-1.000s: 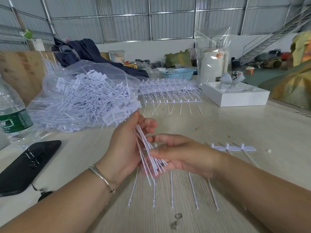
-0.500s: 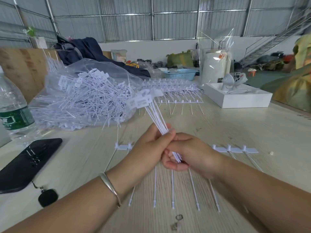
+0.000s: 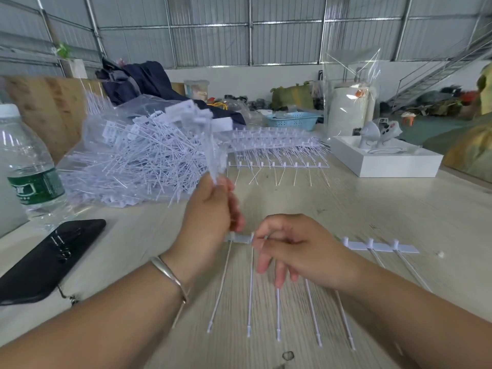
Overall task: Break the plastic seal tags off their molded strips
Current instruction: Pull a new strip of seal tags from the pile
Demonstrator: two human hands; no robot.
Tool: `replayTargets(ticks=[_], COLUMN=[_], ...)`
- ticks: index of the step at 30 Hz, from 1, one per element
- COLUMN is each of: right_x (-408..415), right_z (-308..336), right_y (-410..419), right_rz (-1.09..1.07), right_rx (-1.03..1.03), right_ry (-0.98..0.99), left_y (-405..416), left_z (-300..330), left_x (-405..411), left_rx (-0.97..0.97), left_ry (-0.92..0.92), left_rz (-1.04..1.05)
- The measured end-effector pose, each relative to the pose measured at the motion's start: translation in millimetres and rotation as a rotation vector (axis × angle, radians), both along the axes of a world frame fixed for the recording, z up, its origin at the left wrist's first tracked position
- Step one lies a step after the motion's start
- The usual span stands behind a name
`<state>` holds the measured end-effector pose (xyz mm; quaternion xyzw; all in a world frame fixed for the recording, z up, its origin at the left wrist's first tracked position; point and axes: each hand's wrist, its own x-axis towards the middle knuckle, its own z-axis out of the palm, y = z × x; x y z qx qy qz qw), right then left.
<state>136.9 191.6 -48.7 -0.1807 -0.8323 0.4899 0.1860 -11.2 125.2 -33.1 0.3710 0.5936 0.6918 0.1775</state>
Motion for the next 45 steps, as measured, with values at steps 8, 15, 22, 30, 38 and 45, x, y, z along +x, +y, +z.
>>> replayTargets(ticks=[8,15,22,30,38,45], right_x=[4.5,5.1,5.4,2.8,1.0,1.5], right_z=[5.8,7.3,3.5,-0.7,-7.6,-4.9], right_y=[4.3,2.4,8.3,20.2,29.1,35.1], right_rz=[-0.041,-0.021,0.006,-0.031,-0.072,-0.138], right_rx=[0.025,0.029,0.048,0.09,0.116,0.199], right_ry=[-0.036,-0.074,-0.08,-0.001,0.023,0.006], left_y=[29.8,49.2,89.6,119.3,127.7,109.9], left_z=[51.7,65.6,71.6,60.8,61.2,58.8], left_x=[-114.8,-152.2,-155.9,-179.1,-179.2,-178.6], left_rx=[-0.517,-0.914,-0.981,-1.124,-1.271,-1.146], left_ry=[0.419,1.135,1.367,1.468,1.522,1.563], left_rz=[0.458,0.613,0.681,0.619,0.693,0.646])
